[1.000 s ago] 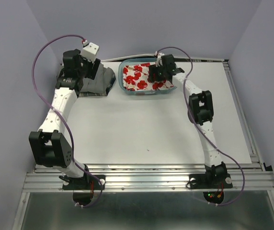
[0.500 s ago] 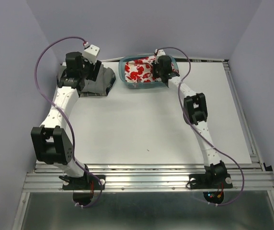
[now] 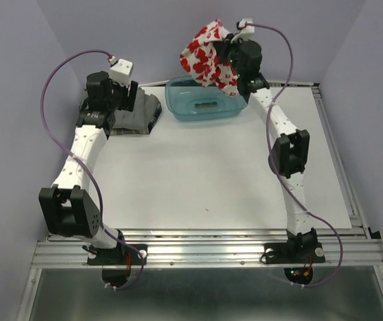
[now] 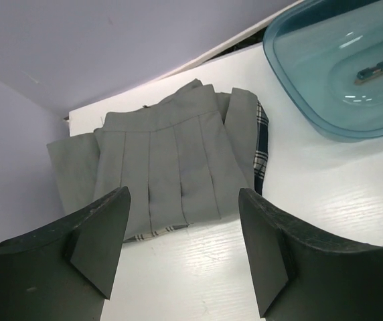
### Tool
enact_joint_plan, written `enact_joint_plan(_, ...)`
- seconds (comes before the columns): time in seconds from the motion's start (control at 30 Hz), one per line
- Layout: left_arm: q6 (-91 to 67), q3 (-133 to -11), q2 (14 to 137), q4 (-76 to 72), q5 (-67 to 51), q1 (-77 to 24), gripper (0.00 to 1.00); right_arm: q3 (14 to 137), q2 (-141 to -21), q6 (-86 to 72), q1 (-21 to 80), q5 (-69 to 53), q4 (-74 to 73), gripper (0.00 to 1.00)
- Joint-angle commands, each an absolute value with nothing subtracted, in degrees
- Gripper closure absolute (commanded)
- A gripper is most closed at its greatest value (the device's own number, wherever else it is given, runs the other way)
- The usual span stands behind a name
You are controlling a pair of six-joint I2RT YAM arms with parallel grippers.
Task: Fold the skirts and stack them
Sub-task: Grab the skirt from the pile, then move the skirt to the center of the board
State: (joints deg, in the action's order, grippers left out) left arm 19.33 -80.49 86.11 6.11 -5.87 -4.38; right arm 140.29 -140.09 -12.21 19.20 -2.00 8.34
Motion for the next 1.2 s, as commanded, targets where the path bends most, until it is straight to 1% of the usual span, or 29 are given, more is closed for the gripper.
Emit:
enact_joint_plan(0.0, 17.3, -79.3, 79.4, 3.3, -6.6, -3.9, 0.23, 141.2, -128.2, -15.0, 19.1, -4.1, 17.2, 0.99)
enact_joint_plan(0.07, 17.3, -79.0, 77.4, 3.6, -6.8, -3.9, 0.22, 140.5, -123.8, -15.2, 19.1, -5.8, 14.7, 0.99)
enact_joint_plan(0.2, 18.8, -78.5, 73.8, 5.0, -8.2, -3.9, 0.22, 135.0, -114.5, -15.0, 19.1, -7.9, 8.4, 0.99)
enact_joint_plan(0.3, 21.9, -77.2, 70.3, 7.2, -9.8, -3.9, 0.22, 128.8, -106.8, -14.3, 19.1, -11.1, 0.0, 0.99)
enact_joint_plan(0.33, 22.7, -75.5, 69.2, 8.0, -10.3, -3.9, 0.22, 126.8, -104.8, -14.1, 19.1, -12.6, -5.3, 0.99)
enact_joint_plan(0.4, 26.2, -73.6, 65.7, 9.3, -11.7, -3.9, 0.23, 118.8, -98.5, -13.3, 19.1, -15.0, -9.2, 0.99)
enact_joint_plan(0.43, 27.5, -71.5, 63.0, 11.5, -14.0, -3.9, 0.23, 112.6, -96.6, -13.0, 19.1, -17.8, -12.9, 0.99)
enact_joint_plan(0.53, 32.6, -68.2, 59.3, 18.1, -19.6, -3.9, 0.24, 103.8, -90.6, -11.0, 19.1, -24.3, -21.1, 0.99)
enact_joint_plan(0.57, 33.8, -67.6, 56.9, 20.0, -20.9, -3.9, 0.24, 100.8, -89.2, -10.1, 19.1, -25.9, -22.5, 0.99)
enact_joint_plan(0.6, 36.3, -66.4, 55.7, 23.9, -23.9, -3.9, 0.25, 93.5, -86.2, -8.4, 19.1, -28.3, -23.0, 0.99)
enact_joint_plan(0.67, 39.0, -65.0, 52.3, 27.7, -26.6, -3.9, 0.25, 85.7, -83.3, -6.6, 19.1, -30.6, -22.1, 0.99)
enact_joint_plan(0.7, 40.6, -63.7, 51.3, 31.5, -29.6, -3.8, 0.25, 79.3, -82.5, -6.5, 19.1, -30.9, -21.5, 0.99)
enact_joint_plan(0.77, 43.8, -62.1, 48.9, 34.0, -31.2, -4.0, 0.22, 73.4, -80.9, -4.5, 19.1, -33.0, -21.2, 0.99)
enact_joint_plan(0.8, 43.9, -60.2, 48.3, 34.7, -31.7, -4.0, 0.22, 67.2, -80.3, -3.4, 19.1, -33.7, -20.1, 0.99)
enact_joint_plan(0.93, 46.0, -56.9, 48.2, 35.8, -32.2, -4.4, 0.21, 56.2, -82.4, 3.9, 19.1, -33.6, -18.7, 0.99)
enact_joint_plan(1.0, 46.2, -56.9, 49.9, 35.6, -29.6, -5.4, 0.21, 55.1, -87.3, 5.4, 19.1, -31.6, -17.4, 0.99)
enact_joint_plan(1.07, 46.4, -57.9, 52.6, 35.4, -26.7, -8.1, 0.22, 58.2, -90.5, 6.4, 19.1, -29.4, -17.4, 0.99)
enact_joint_plan(1.13, 45.3, -59.9, 54.8, 35.0, -23.6, -10.7, 0.23, 63.1, -93.6, 6.6, 16.8, -29.7, -17.3, 0.99)
enact_joint_plan(1.17, 44.8, -60.6, 55.5, 35.1, -23.3, -11.9, 0.23, 64.8, -94.3, 6.9, 16.8, -29.7, -17.2, 0.96)
